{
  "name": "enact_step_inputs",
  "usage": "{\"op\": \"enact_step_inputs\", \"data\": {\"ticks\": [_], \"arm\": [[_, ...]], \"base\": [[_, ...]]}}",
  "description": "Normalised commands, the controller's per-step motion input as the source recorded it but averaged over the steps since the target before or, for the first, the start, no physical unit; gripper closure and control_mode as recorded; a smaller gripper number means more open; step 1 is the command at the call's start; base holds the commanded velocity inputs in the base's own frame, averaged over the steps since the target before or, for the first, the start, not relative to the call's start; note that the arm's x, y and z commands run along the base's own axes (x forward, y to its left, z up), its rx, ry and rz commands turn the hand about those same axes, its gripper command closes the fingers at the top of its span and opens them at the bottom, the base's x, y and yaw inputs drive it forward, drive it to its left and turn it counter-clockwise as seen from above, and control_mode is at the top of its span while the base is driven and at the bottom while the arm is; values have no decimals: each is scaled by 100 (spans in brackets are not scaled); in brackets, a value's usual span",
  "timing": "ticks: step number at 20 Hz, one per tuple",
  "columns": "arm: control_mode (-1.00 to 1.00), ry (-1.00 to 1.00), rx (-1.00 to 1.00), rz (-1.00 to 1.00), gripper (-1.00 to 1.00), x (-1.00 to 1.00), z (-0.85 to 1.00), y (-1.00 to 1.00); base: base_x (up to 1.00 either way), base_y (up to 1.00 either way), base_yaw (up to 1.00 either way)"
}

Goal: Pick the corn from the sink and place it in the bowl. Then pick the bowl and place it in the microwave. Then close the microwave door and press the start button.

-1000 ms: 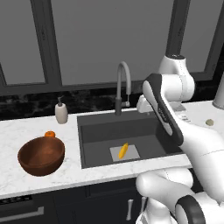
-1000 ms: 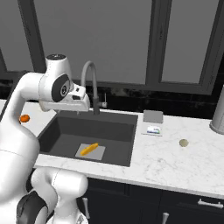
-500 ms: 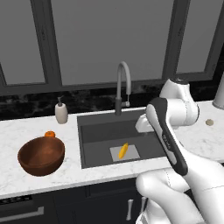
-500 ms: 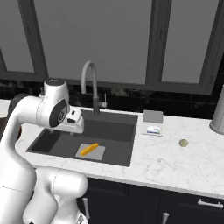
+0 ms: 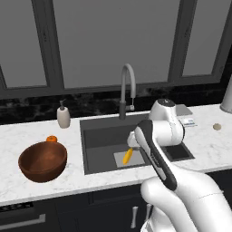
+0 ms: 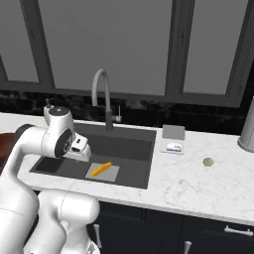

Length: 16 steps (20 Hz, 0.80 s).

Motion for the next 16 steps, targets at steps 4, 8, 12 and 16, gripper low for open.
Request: {"op": "enact_step_inputs", "data": {"ticks": [4,8,12,16], "arm": [[-100,9,0,-8,-100,72,-52,0],[-100,18,0,-7,-100,56,-24,1],[-100,14,0,-3,-100,46,-24,0],[-100,6,0,0,-100,26,-25,0]], "base": [[0,0,0],[0,0,0],[0,0,0],[0,0,0]]}}
